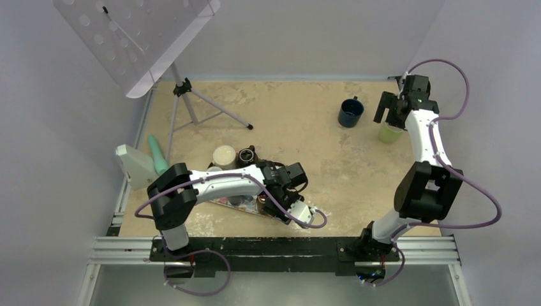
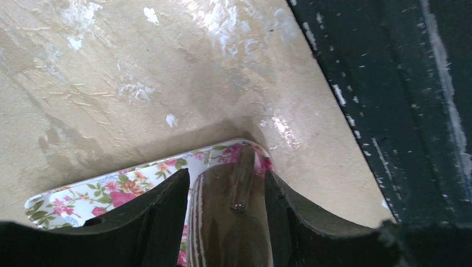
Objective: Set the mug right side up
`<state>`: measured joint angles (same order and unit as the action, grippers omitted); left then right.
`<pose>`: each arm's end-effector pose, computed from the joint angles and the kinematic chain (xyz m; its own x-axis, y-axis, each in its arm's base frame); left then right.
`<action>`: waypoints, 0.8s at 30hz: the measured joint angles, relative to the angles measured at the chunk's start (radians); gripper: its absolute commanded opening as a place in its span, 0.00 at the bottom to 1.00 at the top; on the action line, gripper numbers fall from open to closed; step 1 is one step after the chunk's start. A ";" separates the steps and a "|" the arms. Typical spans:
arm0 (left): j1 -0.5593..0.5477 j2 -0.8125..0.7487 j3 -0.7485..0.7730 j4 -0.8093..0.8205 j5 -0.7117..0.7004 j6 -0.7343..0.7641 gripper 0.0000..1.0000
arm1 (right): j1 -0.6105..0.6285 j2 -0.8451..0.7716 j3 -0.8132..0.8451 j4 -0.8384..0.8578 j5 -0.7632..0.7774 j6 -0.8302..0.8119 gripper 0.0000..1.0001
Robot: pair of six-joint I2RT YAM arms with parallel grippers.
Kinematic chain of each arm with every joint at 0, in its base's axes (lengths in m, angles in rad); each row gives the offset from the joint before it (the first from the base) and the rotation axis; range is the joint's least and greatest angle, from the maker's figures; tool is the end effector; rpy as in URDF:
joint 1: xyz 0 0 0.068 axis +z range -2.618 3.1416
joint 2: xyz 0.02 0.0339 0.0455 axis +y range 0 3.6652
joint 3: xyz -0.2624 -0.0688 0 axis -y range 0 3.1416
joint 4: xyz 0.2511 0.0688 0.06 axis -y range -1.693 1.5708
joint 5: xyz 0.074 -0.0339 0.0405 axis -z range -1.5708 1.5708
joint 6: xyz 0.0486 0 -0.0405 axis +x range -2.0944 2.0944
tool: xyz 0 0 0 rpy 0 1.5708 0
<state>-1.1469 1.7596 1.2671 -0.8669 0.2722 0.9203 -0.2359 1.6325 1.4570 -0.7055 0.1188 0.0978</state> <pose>0.1297 -0.3191 0.1873 0.4736 0.8140 -0.3362 0.8657 -0.5004 0.0078 0.3601 -0.0925 0.2963 -0.7166 0.2720 -0.6423 0.3772 0.9257 -0.0288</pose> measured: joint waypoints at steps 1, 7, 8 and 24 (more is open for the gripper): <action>0.000 0.000 -0.008 0.017 -0.013 0.005 0.54 | 0.002 -0.014 -0.009 0.004 -0.003 0.000 0.99; 0.000 0.002 -0.069 0.076 -0.072 0.034 0.44 | 0.021 -0.090 -0.040 0.034 -0.009 0.007 0.99; 0.000 0.003 -0.081 0.081 -0.084 0.040 0.37 | 0.023 -0.100 -0.046 0.037 -0.010 0.007 0.99; 0.101 0.030 0.065 0.074 -0.144 -0.078 0.00 | 0.119 -0.256 -0.149 0.053 -0.154 0.023 0.99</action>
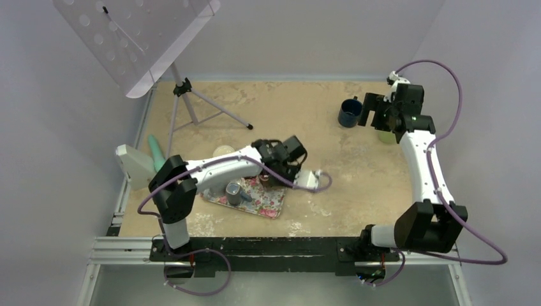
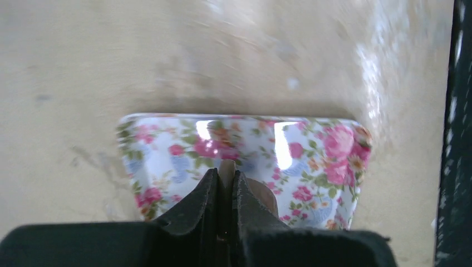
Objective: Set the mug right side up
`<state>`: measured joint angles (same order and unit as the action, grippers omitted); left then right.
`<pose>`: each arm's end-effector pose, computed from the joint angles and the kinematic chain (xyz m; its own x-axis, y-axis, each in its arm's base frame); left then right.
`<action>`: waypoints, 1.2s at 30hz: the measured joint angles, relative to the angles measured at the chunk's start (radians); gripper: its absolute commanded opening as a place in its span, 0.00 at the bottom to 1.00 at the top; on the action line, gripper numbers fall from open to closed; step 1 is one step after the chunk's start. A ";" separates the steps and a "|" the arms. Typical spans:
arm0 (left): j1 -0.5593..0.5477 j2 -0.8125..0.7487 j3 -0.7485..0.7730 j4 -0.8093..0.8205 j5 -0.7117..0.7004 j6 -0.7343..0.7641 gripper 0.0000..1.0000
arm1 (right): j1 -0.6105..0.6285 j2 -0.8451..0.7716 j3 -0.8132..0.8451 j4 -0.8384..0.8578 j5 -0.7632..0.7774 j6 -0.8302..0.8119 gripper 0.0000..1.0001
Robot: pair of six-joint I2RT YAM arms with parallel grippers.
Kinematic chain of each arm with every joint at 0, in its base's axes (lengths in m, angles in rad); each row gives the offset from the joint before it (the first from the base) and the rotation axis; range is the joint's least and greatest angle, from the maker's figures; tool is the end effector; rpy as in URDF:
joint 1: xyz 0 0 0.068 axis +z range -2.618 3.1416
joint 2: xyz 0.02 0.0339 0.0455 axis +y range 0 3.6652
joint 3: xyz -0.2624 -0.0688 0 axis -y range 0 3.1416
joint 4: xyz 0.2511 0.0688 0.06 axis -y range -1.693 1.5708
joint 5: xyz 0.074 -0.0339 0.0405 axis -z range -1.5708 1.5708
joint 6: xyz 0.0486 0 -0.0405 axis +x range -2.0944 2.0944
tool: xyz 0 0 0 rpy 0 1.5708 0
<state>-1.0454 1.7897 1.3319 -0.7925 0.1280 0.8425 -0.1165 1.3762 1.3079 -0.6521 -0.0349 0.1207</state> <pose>0.1788 -0.3208 0.1965 0.3386 0.8918 -0.3001 0.9398 -0.3048 0.1545 0.3140 -0.0350 0.3328 -0.6396 0.1960 -0.7433 0.1684 0.9792 0.1133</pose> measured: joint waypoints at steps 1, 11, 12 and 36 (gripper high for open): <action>0.033 0.008 0.064 -0.019 0.025 -0.051 0.00 | 0.002 -0.023 -0.014 0.010 -0.037 0.003 0.99; 0.427 0.013 0.368 0.121 0.406 -0.713 0.00 | 0.079 -0.336 -0.437 0.438 -0.599 0.203 0.98; 0.445 0.015 0.368 0.129 0.434 -0.764 0.00 | 0.095 -0.348 -0.473 0.491 -0.634 0.231 0.98; 0.508 0.005 0.341 0.412 0.781 -1.337 0.42 | 0.553 -0.120 -0.683 1.464 -0.703 0.895 0.00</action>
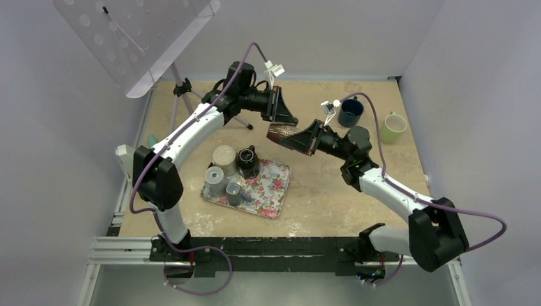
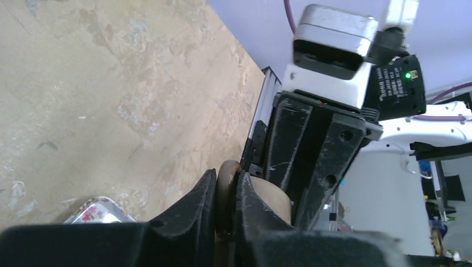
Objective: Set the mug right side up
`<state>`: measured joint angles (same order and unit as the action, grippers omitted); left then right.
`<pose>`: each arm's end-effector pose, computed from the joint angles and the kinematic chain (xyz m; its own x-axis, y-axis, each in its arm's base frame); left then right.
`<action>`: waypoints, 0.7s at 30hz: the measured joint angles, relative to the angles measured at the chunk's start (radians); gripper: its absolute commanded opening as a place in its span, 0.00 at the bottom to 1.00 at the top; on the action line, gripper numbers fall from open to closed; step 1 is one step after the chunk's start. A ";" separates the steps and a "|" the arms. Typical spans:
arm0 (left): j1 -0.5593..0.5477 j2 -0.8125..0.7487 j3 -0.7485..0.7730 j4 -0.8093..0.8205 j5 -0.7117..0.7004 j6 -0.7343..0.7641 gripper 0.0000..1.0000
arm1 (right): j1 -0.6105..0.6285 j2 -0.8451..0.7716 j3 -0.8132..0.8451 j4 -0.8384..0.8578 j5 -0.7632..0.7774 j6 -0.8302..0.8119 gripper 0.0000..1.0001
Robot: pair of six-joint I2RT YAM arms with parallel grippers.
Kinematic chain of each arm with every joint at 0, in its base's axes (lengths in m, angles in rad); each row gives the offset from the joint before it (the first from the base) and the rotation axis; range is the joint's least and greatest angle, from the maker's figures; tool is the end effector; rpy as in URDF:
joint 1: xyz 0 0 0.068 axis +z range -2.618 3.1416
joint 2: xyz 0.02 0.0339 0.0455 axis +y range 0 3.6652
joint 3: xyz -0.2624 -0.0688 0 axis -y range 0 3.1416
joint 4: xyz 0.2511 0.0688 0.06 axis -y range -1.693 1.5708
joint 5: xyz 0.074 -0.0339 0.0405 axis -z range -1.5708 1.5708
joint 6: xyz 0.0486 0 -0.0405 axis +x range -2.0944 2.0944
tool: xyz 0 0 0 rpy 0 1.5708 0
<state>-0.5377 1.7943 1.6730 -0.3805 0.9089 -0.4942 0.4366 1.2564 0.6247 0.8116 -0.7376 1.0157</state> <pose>0.3460 -0.2510 0.3486 -0.7948 0.1345 -0.5918 0.6041 0.2698 -0.7499 0.2446 0.1502 0.2829 -0.6901 0.3721 -0.6208 -0.6187 0.1417 0.7727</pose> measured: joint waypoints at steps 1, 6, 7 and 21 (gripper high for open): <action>0.008 -0.001 0.000 -0.003 0.006 -0.003 0.64 | -0.001 -0.013 0.012 -0.015 0.006 -0.012 0.00; 0.014 -0.023 0.043 -0.097 -0.158 0.128 1.00 | 0.008 -0.050 0.199 -0.456 0.154 -0.178 0.00; 0.014 -0.027 0.056 -0.130 -0.194 0.168 1.00 | -0.003 -0.045 0.243 -0.568 0.221 -0.230 0.00; -0.004 -0.119 0.084 -0.447 -0.494 0.731 1.00 | -0.294 0.283 0.555 -1.396 0.783 -0.732 0.00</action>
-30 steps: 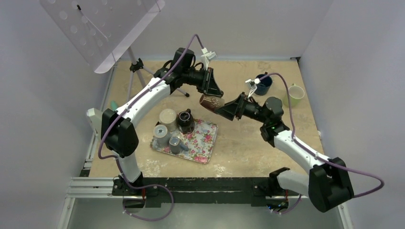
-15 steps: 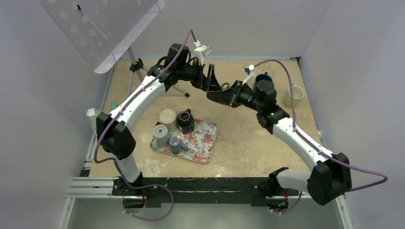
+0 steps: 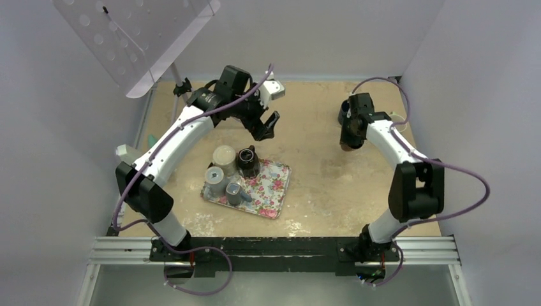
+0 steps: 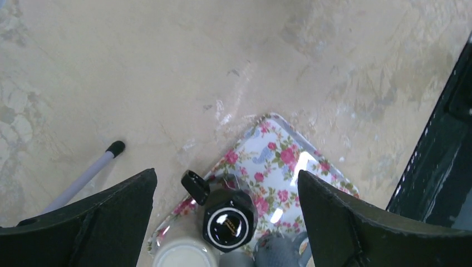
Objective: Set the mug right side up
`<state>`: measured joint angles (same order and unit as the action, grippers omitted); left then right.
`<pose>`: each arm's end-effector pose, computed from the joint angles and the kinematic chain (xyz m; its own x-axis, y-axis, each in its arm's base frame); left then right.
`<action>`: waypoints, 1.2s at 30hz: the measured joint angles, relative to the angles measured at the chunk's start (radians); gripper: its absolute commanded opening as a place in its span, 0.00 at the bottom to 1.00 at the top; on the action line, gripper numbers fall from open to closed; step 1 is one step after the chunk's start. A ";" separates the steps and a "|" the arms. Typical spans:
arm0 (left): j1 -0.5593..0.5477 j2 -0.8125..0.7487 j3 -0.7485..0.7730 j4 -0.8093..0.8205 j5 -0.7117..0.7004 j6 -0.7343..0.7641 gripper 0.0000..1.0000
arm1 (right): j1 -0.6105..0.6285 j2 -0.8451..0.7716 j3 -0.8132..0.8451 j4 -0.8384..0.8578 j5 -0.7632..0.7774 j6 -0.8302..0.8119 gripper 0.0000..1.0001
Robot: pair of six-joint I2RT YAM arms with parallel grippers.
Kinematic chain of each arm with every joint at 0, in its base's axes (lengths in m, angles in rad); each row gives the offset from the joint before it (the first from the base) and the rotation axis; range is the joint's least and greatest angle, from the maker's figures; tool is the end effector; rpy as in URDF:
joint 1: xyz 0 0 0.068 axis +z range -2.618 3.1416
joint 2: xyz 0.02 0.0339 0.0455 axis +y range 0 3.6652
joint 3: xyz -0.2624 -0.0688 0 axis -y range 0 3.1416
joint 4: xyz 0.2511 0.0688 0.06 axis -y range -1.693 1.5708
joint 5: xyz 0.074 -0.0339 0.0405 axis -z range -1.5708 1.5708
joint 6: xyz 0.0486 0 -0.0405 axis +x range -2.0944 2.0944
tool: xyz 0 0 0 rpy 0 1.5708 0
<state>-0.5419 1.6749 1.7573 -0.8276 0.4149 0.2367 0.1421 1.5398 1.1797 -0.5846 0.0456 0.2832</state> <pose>0.3152 -0.2126 0.3746 -0.3946 0.4880 -0.7786 0.8418 0.5316 -0.0934 0.3367 0.0459 0.2441 -0.8023 0.1672 -0.5730 0.1137 0.9852 0.1283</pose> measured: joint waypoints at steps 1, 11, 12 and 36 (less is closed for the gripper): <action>-0.010 -0.008 -0.010 -0.021 0.000 0.039 1.00 | -0.008 0.042 0.019 -0.026 0.015 -0.018 0.00; -0.146 -0.095 -0.227 -0.232 -0.003 0.386 0.88 | -0.032 0.254 0.147 -0.142 0.078 -0.110 0.03; -0.164 -0.096 -0.245 -0.252 -0.008 0.418 0.87 | -0.032 0.266 0.153 -0.143 0.080 -0.115 0.04; -0.310 -0.118 -0.690 -0.091 -0.216 0.678 0.42 | -0.032 0.250 0.281 -0.213 0.082 -0.165 0.56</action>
<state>-0.8520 1.5570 1.0676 -0.9188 0.1993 0.9150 0.1104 1.7897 1.4605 -0.7975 0.1276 0.1181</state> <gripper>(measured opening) 0.599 0.557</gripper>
